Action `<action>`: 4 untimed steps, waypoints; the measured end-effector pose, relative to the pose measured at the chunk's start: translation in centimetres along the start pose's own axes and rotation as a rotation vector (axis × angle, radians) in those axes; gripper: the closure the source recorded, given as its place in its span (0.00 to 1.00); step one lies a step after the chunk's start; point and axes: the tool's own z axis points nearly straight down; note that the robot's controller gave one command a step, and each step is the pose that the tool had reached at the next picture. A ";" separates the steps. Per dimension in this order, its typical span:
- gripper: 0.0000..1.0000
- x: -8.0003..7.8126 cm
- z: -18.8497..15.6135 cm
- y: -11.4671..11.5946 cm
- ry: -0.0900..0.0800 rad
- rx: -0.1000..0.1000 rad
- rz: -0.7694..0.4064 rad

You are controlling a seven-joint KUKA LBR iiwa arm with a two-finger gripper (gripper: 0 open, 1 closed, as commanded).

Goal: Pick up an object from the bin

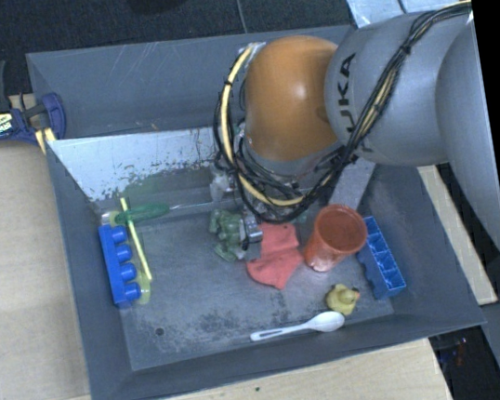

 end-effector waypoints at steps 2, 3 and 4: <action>0.00 1.8 6.5 -5.7 -0.002 -0.001 -0.189; 1.00 2.6 3.4 -5.7 -0.002 0.000 -0.086; 1.00 2.6 3.4 -5.7 -0.002 0.000 -0.086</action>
Offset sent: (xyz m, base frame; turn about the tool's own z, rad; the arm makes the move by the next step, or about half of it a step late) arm -0.0091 -0.0700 -0.0735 -0.1927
